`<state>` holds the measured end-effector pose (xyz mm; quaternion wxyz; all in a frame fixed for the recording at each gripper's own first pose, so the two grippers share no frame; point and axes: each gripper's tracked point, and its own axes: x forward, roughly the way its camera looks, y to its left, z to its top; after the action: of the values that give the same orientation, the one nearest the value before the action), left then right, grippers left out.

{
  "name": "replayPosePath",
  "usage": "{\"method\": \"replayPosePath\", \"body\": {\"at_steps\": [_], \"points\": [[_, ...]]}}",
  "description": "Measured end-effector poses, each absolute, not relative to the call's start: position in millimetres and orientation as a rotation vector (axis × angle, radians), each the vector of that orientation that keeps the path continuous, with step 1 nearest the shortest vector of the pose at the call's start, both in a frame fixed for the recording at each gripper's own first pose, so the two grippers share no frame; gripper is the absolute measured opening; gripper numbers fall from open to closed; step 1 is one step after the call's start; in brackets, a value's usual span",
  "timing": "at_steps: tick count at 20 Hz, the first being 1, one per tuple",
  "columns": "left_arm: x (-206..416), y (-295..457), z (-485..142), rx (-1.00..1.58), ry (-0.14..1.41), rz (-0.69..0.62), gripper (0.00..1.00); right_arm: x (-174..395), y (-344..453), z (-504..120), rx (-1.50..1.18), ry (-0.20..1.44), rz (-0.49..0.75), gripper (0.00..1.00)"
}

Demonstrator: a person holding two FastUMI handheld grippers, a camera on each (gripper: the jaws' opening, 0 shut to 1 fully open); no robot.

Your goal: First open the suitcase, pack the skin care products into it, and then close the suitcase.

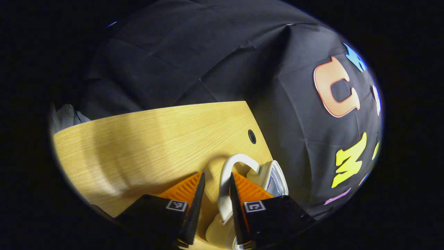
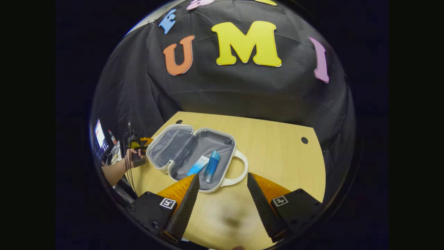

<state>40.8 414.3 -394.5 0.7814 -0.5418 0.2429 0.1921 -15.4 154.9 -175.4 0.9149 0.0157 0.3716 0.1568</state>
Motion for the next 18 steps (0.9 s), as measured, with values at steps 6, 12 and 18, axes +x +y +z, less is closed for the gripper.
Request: {"method": "replayPosePath", "body": {"at_steps": [6,12,18], "points": [[44.4,414.3,-374.8,-1.042,0.547,0.442,0.13,-20.5,140.7,-162.4,0.026,0.721,0.307,0.77],[40.8,408.8,-297.2,-0.889,0.452,0.414,0.09,-25.1,127.9,-144.0,0.075,0.652,0.306,0.82],[44.0,346.5,-182.7,-0.623,0.310,0.303,0.07,-31.4,83.5,-115.9,0.112,0.532,0.254,0.82]]}}
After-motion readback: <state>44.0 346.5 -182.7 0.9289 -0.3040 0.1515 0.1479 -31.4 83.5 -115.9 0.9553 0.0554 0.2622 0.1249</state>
